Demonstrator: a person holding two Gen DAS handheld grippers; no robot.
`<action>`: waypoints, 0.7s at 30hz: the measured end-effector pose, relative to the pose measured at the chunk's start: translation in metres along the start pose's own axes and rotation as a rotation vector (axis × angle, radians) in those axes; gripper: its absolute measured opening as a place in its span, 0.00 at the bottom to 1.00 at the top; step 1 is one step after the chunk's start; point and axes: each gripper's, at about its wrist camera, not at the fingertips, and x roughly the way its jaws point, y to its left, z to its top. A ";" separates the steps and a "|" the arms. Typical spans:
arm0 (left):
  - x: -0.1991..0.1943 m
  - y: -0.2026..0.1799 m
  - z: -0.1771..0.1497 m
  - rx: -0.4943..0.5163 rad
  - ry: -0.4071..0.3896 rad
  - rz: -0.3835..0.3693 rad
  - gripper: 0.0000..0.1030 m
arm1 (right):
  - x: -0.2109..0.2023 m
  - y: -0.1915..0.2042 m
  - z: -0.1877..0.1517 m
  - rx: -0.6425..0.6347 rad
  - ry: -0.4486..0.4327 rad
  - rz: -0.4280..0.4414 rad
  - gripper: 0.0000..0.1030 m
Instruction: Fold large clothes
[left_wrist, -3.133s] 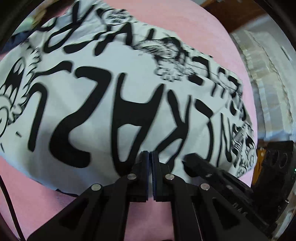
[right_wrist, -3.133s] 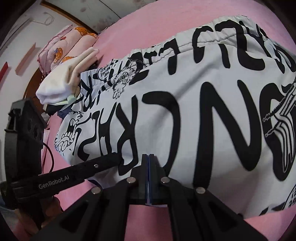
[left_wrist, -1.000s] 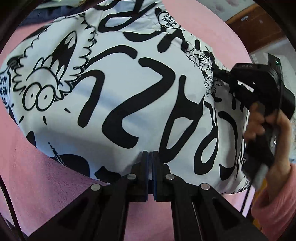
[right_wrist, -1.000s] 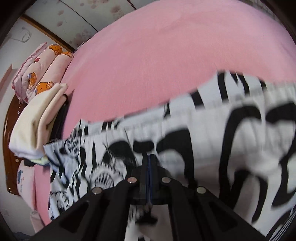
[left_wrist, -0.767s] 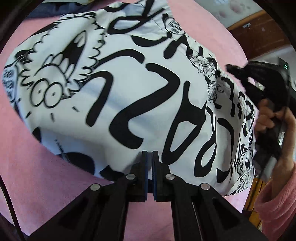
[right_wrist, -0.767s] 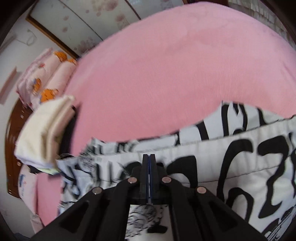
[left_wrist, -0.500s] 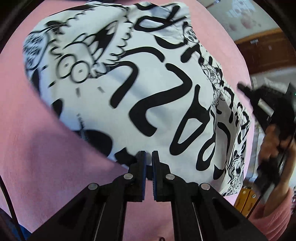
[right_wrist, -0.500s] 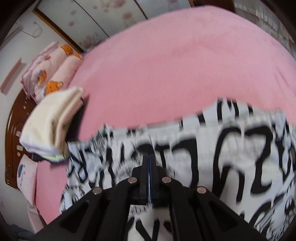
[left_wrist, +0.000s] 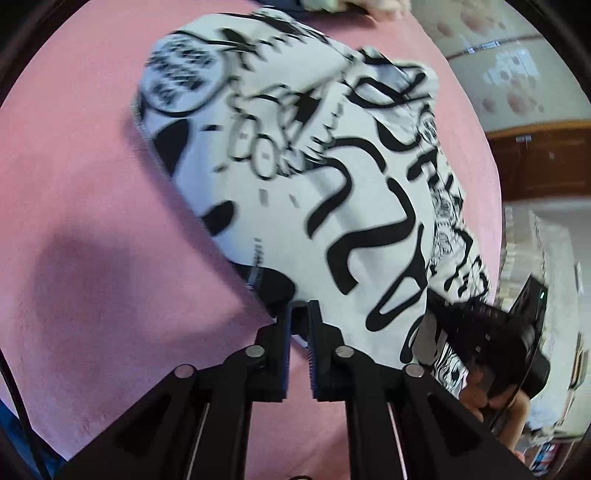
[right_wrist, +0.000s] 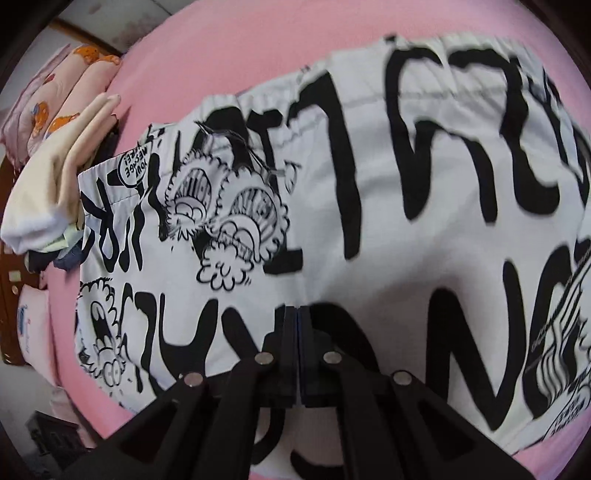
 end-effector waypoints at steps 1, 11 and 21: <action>-0.003 0.006 0.000 -0.017 -0.003 -0.003 0.10 | 0.001 -0.003 -0.001 0.012 0.009 0.010 0.00; -0.019 0.061 0.022 -0.114 -0.080 -0.044 0.10 | 0.009 0.003 -0.007 -0.042 -0.009 -0.057 0.00; -0.025 0.083 0.041 -0.079 -0.025 -0.283 0.28 | 0.013 0.015 -0.008 -0.054 -0.034 -0.113 0.00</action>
